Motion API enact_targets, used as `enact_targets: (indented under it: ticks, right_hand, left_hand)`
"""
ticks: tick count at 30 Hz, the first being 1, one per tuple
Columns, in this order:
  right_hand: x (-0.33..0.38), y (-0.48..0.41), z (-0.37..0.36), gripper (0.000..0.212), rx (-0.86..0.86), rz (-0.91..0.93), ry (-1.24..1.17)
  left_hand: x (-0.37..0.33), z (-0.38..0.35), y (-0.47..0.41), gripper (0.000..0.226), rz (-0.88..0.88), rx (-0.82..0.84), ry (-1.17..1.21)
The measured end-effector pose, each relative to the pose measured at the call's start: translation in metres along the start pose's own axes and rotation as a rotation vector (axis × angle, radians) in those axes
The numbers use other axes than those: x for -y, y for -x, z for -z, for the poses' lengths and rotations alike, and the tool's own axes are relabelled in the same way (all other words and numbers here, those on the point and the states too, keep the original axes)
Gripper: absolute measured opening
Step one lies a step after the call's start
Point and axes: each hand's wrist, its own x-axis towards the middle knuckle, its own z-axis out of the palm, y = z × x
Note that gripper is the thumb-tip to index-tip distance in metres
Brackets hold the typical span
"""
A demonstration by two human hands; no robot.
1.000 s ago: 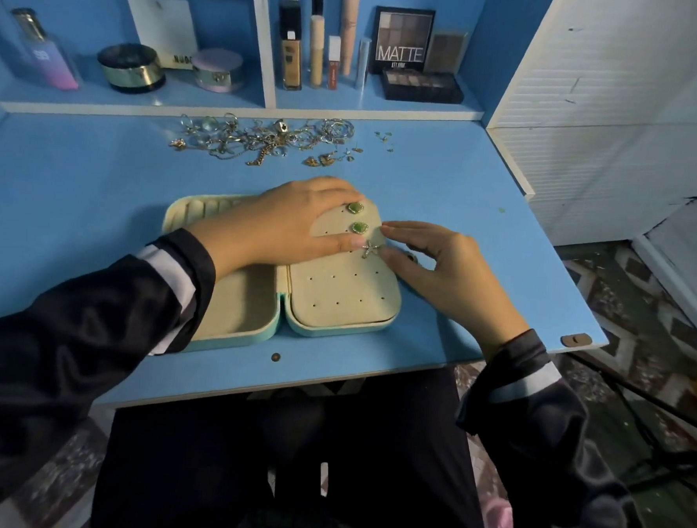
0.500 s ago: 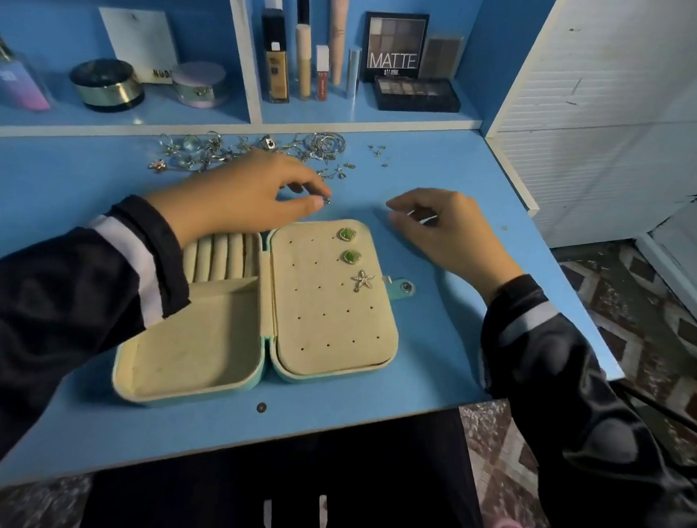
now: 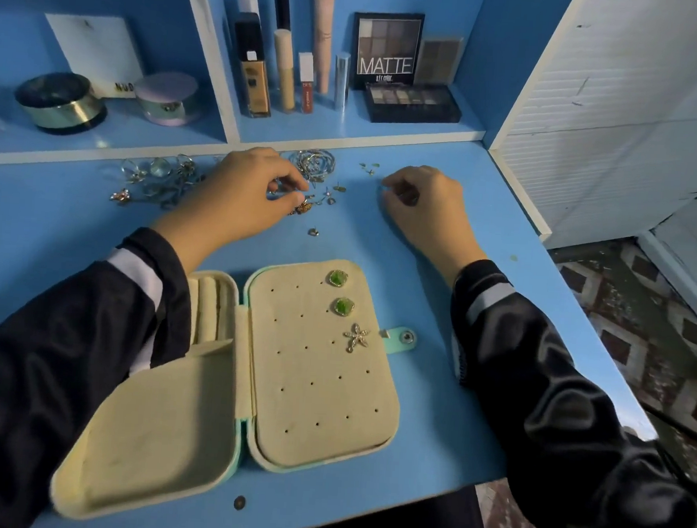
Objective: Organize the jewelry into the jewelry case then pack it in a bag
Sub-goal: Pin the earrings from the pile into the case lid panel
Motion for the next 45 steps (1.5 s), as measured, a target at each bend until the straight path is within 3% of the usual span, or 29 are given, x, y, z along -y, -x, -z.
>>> enact_targets:
  ticks: [12,30,45]
  right_hand:
    - [-0.015,-0.024,-0.005,0.015,-0.03,0.061,0.018]
    - [-0.004,-0.05,-0.014,0.014,0.053,0.091,-0.008]
    - [-0.006,-0.05,-0.015,0.012,0.096,0.055,0.002]
  left_hand:
    - [0.008,-0.004,-0.004,0.011,-0.011,0.014,0.044]
    - [0.008,-0.005,-0.003,0.006,0.017,-0.019,0.036]
    - [0.009,0.001,-0.001,0.014,0.077,-0.106,0.321]
